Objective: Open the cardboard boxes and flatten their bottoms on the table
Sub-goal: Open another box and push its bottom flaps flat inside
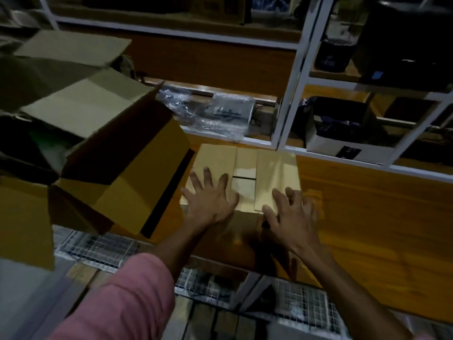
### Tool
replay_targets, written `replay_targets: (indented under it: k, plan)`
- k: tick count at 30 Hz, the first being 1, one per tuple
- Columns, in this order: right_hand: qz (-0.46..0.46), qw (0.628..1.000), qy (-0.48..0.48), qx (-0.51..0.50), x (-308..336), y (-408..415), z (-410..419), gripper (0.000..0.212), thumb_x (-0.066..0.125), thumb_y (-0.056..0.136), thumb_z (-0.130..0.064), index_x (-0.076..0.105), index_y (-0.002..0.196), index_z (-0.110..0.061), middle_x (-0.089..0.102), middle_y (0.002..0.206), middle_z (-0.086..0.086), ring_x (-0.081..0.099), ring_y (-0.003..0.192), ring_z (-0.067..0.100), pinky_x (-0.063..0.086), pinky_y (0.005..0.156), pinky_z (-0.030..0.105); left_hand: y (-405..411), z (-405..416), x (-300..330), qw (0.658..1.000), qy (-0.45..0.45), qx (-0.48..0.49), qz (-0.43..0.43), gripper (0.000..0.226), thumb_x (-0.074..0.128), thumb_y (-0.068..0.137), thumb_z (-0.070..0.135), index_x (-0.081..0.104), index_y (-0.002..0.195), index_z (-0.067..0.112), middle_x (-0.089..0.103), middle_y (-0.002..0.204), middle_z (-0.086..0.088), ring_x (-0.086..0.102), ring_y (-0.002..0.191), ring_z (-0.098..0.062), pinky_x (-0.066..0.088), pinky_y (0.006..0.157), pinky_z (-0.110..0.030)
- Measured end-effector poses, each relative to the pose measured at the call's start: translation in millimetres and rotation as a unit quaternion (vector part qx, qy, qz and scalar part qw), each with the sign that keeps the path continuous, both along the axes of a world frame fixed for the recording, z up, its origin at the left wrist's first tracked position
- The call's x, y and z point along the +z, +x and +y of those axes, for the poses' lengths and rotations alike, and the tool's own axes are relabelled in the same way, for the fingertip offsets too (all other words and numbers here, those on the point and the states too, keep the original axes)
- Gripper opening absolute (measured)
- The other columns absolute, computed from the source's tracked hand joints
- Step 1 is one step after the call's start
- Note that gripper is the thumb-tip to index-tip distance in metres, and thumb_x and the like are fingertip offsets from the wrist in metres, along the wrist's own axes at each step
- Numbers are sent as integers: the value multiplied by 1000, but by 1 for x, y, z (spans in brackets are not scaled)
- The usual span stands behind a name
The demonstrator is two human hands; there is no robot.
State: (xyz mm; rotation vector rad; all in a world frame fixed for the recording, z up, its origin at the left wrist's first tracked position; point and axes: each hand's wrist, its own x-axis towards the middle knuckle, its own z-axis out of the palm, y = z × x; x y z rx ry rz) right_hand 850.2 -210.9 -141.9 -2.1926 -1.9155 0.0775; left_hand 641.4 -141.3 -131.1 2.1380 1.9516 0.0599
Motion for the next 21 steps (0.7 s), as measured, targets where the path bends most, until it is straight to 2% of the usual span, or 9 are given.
replay_targets:
  k: [2, 4, 6, 9, 12, 14, 16, 18, 21]
  plan:
    - [-15, 999, 48, -2, 9, -18, -3, 52, 37, 99, -48, 46, 144, -23, 42, 150, 14, 26, 145, 42, 11, 121, 58, -2, 1, 0, 1000, -12, -6, 4, 73, 18, 96, 72, 1, 159, 41, -19, 167, -12, -22, 148, -50, -1, 109, -78]
    - [37, 988, 141, 57, 16, -44, -9, 41, 46, 99, -22, 52, 138, -11, 51, 140, 16, 40, 137, 34, 27, 121, 51, -3, 0, 3, 999, -32, -14, 9, 71, 17, 97, 70, -5, 159, 44, -24, 166, -11, -26, 147, -49, -4, 109, -77]
    - [155, 966, 167, 120, 22, -73, -15, 37, 49, 97, -7, 55, 133, -7, 54, 132, 14, 51, 122, 26, 45, 106, 37, -4, 1, 7, 998, -51, -24, 13, 69, 14, 97, 70, -10, 157, 45, -30, 164, -11, -30, 145, -49, -7, 109, -77]
    - [244, 954, 101, 142, 16, -98, -14, 36, 41, 103, -12, 53, 136, -2, 53, 135, 17, 53, 123, 30, 44, 106, 37, -4, 2, 11, 997, -72, -32, 16, 67, 12, 99, 68, -17, 155, 46, -35, 161, -11, -34, 144, -49, -8, 109, -77]
    - [168, 982, 49, 74, 2, -92, -4, 54, 27, 102, -30, 42, 148, -7, 42, 154, 16, 40, 142, 33, 41, 109, 50, -5, 1, 13, 996, -73, -40, 9, 66, 10, 99, 66, -18, 155, 45, -33, 162, -12, -32, 144, -49, -4, 109, -77]
    - [109, 993, 36, 18, 4, -76, 3, 59, 28, 101, -38, 33, 153, -10, 36, 159, 15, 48, 135, 34, 46, 102, 48, -10, 1, 10, 996, -64, -56, 3, 67, 12, 99, 66, -15, 156, 45, -30, 164, -12, -29, 145, -50, 1, 110, -78]
    - [62, 995, 39, -62, 10, -56, 12, 60, 38, 100, -35, 30, 154, -10, 33, 159, 18, 47, 135, 36, 44, 106, 50, -18, 3, 6, 996, -34, -77, 1, 68, 20, 97, 69, -2, 158, 45, -17, 167, -13, -17, 148, -53, 11, 109, -77]
    - [9, 989, 27, -142, 14, -36, 17, 62, 40, 98, -34, 30, 153, -7, 27, 160, 21, 26, 148, 40, 24, 121, 54, -26, 13, 6, 995, -9, -100, -7, 69, 31, 90, 73, 19, 151, 41, 3, 165, -14, 2, 147, -51, 27, 106, -74]
    - [62, 968, -45, -240, 5, -16, 21, 58, 37, 103, -33, 27, 154, -6, 25, 161, 22, 22, 149, 40, 19, 122, 50, -33, 27, 7, 990, 21, -137, 5, 75, 32, 78, 77, 30, 140, 35, 20, 154, -12, 18, 141, -44, 38, 100, -66]
